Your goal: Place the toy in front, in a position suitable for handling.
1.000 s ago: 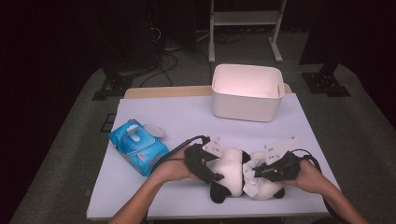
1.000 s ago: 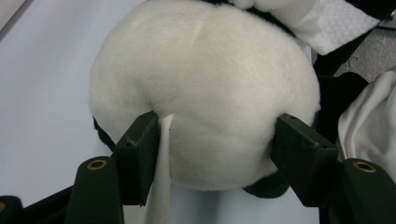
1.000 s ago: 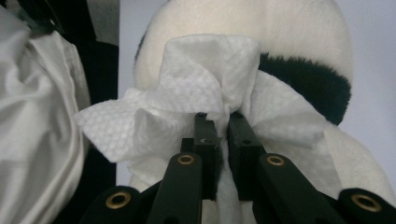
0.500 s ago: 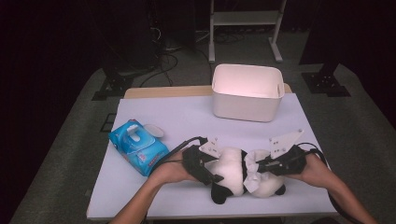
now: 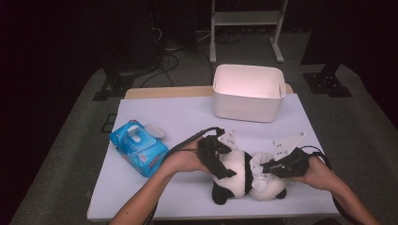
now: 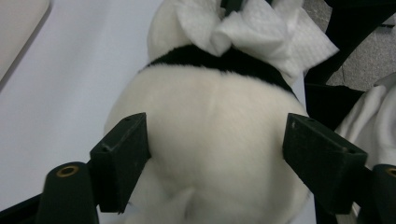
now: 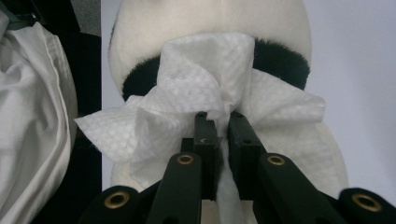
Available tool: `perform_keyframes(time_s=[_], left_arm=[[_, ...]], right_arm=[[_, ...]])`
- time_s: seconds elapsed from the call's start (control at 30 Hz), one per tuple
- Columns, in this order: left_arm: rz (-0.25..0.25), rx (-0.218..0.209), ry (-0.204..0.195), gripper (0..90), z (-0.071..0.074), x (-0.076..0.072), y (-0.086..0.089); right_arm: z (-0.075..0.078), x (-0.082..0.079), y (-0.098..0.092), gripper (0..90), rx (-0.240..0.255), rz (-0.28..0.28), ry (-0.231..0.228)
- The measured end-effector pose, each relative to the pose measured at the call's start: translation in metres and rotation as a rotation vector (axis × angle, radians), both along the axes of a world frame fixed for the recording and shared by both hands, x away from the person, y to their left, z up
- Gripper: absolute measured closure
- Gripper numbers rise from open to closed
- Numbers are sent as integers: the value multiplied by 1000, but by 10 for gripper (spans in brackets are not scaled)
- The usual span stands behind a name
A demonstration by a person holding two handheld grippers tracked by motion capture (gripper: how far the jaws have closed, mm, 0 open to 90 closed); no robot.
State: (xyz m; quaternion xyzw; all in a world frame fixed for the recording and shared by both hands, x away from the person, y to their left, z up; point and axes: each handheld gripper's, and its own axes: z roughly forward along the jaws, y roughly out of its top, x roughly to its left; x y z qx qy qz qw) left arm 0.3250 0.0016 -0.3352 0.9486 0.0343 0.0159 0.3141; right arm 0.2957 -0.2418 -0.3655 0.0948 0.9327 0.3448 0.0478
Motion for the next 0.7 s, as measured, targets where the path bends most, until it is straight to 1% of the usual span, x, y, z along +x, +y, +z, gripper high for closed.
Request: perform_keyframes(time_s=[0.07,0.13,0.2,0.23,0.27,0.3,0.33,0.37,0.4,0.47,0.53,0.57,0.6,0.63,0.7], left_arm=[[-8,11,10,188,-1,5,-7],[-17,30,33,187,-6,11,-14],[-16,37,51,190,-10,15,-17],[-20,46,50,210,-13,15,-19],[-32,59,48,255,-15,15,-20],[-36,64,40,311,-17,15,-21],[-30,70,27,362,-15,14,-20],[-23,66,19,430,-12,13,-19],[-21,63,6,475,-10,13,-17],[-23,50,-16,531,-6,11,-12],[-1,29,-31,547,-3,11,-9],[-3,32,-38,548,-1,12,-7],[5,24,-45,552,0,12,-5],[7,24,-47,561,2,13,-4],[20,20,-59,582,7,14,1]], right_arm=[[0,0,0,830,6,0,2],[0,1,-1,830,7,0,5],[0,2,-1,830,3,0,4],[0,3,-1,830,4,2,0],[0,4,-1,830,3,1,8],[0,5,-1,830,-2,3,11],[0,7,-1,829,-3,10,8],[1,7,-1,829,2,1,17],[2,9,-1,830,8,2,16],[5,10,-2,830,21,-2,12],[9,12,-2,829,29,0,0],[11,13,-1,829,28,-3,-11],[13,14,1,829,32,-5,-13],[15,15,2,828,30,-1,-28],[18,19,6,827,29,0,-41]])
